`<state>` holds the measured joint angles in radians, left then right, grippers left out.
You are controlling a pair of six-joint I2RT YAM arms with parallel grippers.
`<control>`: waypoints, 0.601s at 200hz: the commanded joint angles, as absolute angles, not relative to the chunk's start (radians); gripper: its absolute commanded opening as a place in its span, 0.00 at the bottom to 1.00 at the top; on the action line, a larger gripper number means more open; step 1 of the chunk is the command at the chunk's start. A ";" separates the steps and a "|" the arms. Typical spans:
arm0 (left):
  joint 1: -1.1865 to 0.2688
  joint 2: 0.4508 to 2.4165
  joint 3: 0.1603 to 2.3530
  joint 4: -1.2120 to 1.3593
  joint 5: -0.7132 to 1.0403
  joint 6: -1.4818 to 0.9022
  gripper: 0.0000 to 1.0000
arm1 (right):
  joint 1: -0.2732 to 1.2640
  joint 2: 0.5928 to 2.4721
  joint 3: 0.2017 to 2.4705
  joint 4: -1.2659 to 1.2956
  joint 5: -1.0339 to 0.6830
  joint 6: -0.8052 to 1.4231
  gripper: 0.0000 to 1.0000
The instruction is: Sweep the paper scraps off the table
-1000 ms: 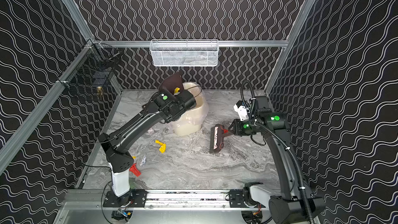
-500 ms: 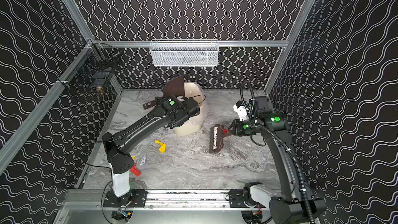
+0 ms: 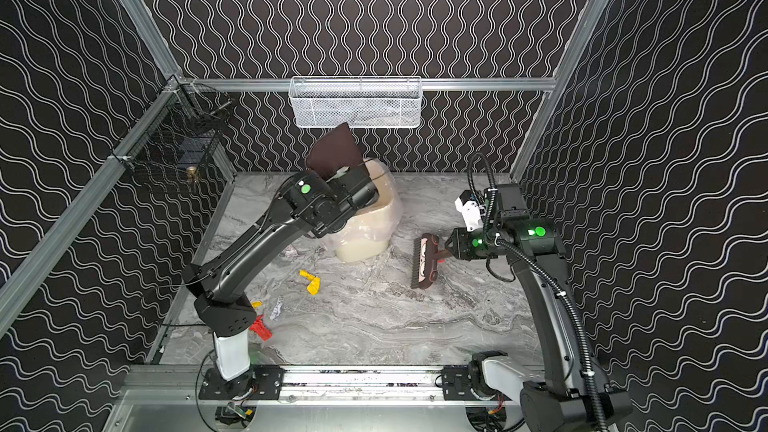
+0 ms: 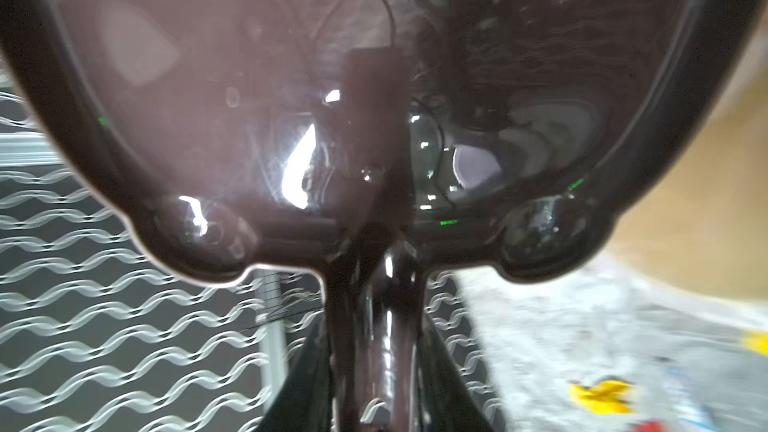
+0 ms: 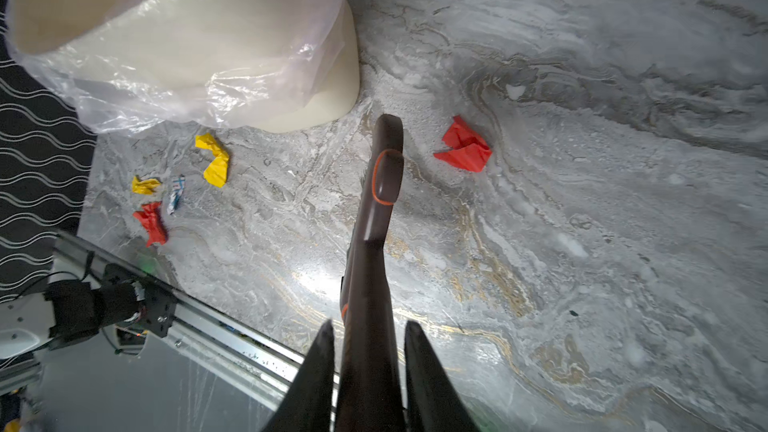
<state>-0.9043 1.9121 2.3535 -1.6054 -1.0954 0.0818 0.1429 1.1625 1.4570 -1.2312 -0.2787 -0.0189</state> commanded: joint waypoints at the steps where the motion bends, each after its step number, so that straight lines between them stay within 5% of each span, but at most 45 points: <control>1: -0.934 1.905 2.405 -1.665 -0.890 0.011 0.00 | 0.142 1.154 1.478 -1.221 -0.142 -0.033 0.00; 43: -1.052 1.849 2.350 -1.591 -0.632 -0.062 0.00 | 0.142 1.154 1.498 -1.215 0.104 -0.064 0.00; 120: -1.223 1.641 1.838 -1.311 -0.267 -0.132 0.00 | 0.129 1.193 1.368 -1.018 0.329 -0.216 0.00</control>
<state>-1.2106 1.6875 1.9518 -1.4330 -0.4091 -0.0853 0.1314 1.1751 1.3998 -1.1366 0.2317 -0.1432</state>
